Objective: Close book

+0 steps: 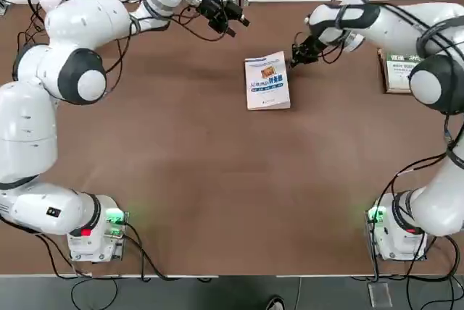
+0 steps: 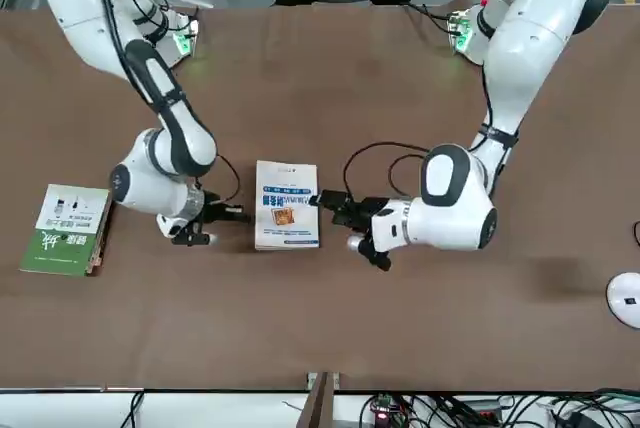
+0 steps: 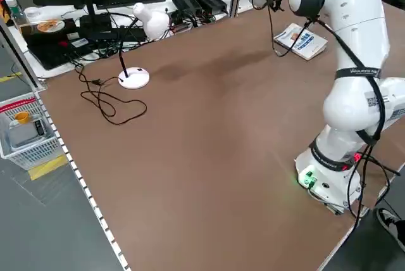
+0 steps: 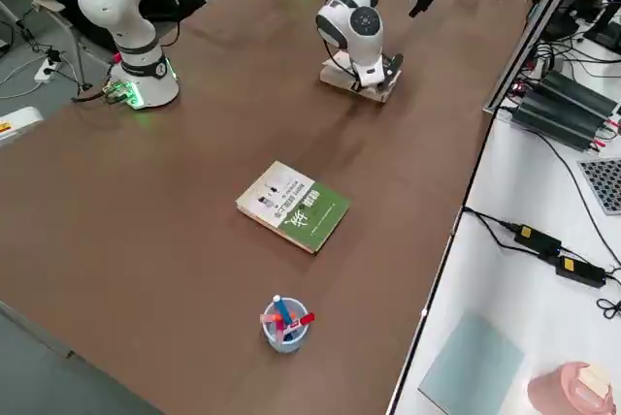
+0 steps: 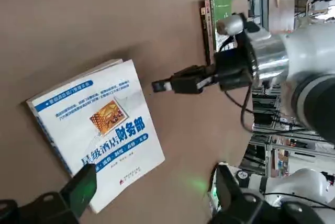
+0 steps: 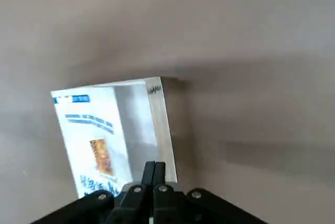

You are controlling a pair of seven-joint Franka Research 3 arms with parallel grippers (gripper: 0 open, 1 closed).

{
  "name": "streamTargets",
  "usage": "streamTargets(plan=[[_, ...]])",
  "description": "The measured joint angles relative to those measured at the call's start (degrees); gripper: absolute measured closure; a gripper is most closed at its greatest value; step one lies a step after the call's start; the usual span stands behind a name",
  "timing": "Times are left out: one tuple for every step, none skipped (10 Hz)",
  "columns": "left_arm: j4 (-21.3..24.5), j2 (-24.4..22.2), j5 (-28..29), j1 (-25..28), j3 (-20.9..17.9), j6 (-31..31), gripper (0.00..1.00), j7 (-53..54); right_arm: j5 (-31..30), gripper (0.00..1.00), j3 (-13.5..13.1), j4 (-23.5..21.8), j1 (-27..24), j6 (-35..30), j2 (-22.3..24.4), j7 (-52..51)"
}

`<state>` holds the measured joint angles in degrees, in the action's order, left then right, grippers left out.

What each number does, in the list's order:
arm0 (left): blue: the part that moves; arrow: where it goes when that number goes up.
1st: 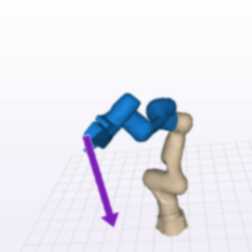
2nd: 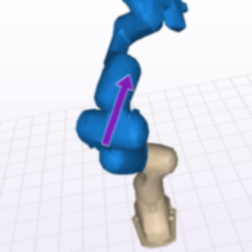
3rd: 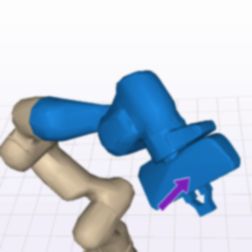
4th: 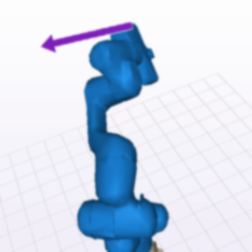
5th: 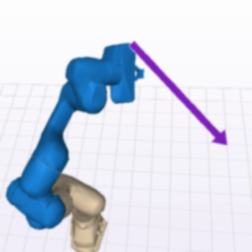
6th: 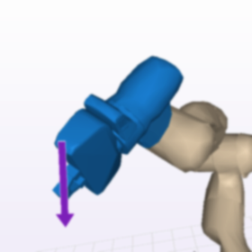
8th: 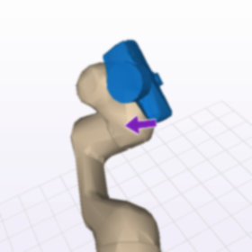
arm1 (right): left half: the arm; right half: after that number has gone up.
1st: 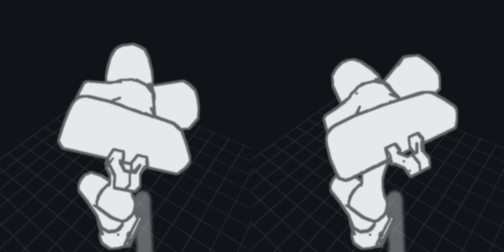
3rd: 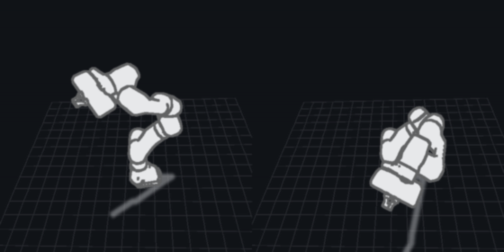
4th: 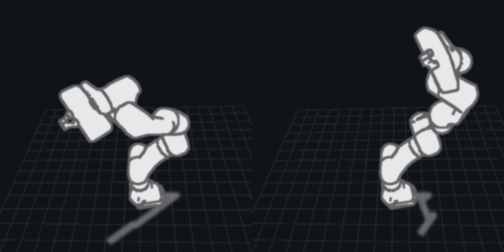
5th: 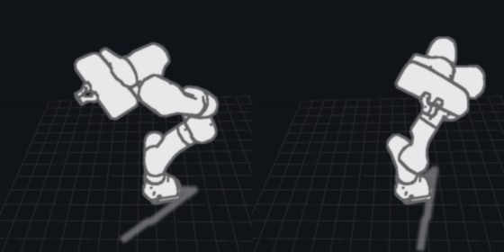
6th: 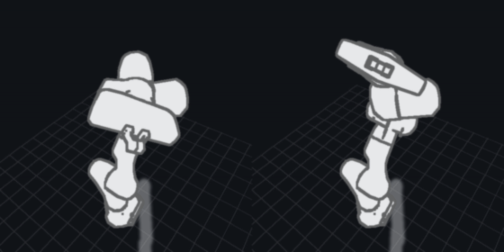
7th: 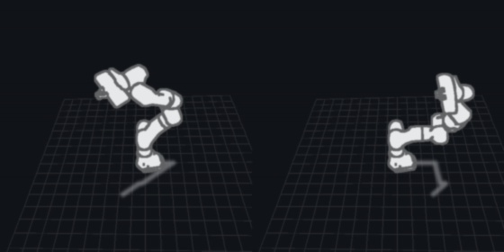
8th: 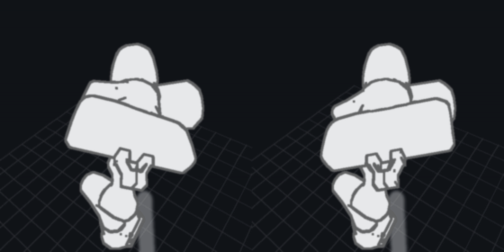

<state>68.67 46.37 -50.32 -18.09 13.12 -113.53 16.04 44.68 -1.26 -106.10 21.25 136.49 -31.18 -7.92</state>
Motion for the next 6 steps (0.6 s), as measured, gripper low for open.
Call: streamTargets(plan=[[0.09,-0.45,1.09,0.18,0.0,0.23,0.0,-0.5,0.0,0.99,-0.01,0.13,-0.51,-0.79,0.47,-0.41],[0.14,-0.92,2.45,0.31,-0.02,0.71,0.0,-1.03,-0.01,0.99,-0.01,0.16,-0.84,-1.3,0.87,-0.78],[0.16,-1.64,4.88,0.37,-0.12,1.72,0.0,-2.37,-0.02,0.99,-0.03,0.19,-1.21,-1.78,1.22,-1.53],[0.16,-2.51,7.44,0.27,-0.6,2.43,0.0,-3.56,-0.18,0.99,-0.07,0.22,-1.53,-2.26,1.44,-2.23],[0.16,-3.6,10.47,0.08,-1.67,3.21,0.0,-4.65,-0.97,0.99,-0.18,0.25,-1.91,-2.43,1.61,-3.1],[0.16,-4.91,13.68,-0.06,-2.98,4.37,0.0,-5.23,-3.28,0.99,-0.49,0.44,-2.32,-2.5,1.74,-3.68]])
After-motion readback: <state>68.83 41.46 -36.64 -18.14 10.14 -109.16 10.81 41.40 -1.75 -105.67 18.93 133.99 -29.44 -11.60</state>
